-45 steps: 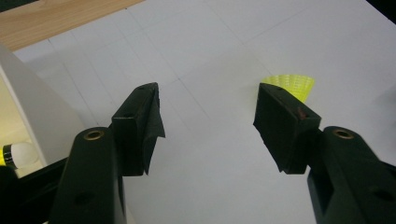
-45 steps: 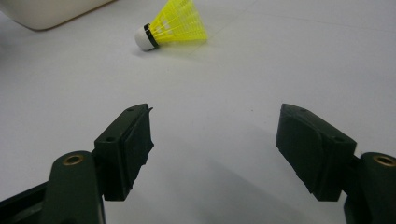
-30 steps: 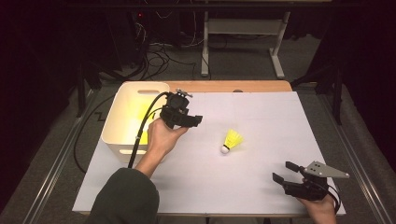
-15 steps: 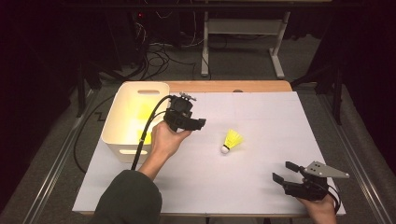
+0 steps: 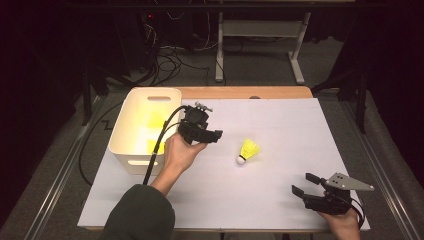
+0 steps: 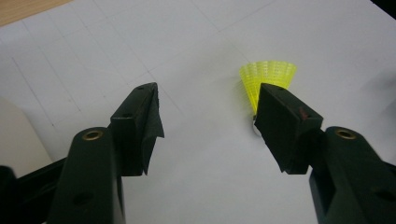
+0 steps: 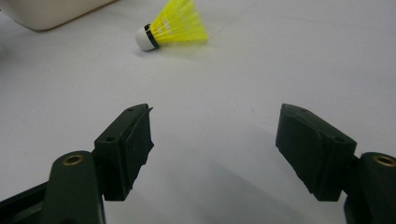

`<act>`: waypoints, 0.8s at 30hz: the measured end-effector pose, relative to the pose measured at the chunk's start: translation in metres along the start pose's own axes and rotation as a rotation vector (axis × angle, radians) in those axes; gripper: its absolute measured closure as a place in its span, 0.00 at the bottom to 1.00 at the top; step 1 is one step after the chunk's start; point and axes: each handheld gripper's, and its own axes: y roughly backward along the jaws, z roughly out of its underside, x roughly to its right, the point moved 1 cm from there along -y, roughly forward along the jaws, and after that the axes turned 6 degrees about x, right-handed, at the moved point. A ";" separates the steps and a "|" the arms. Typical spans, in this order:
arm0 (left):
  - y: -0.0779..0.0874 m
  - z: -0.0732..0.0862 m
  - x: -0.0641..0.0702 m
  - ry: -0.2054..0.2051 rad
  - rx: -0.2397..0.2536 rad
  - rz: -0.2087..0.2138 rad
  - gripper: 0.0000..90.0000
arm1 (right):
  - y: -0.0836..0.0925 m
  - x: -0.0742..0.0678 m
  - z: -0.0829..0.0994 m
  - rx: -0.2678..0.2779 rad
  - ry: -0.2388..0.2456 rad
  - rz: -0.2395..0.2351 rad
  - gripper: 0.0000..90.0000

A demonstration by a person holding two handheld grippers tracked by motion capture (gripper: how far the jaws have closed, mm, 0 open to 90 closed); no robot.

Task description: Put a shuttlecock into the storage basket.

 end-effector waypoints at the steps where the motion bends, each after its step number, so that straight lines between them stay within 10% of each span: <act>1: -0.001 0.001 0.001 -0.001 0.000 0.001 0.45 | 0.000 0.000 0.000 0.000 -0.001 0.000 0.30; 24: -0.015 0.020 0.007 -0.013 -0.011 0.012 0.46 | 0.000 0.000 0.000 -0.002 -0.008 0.007 0.30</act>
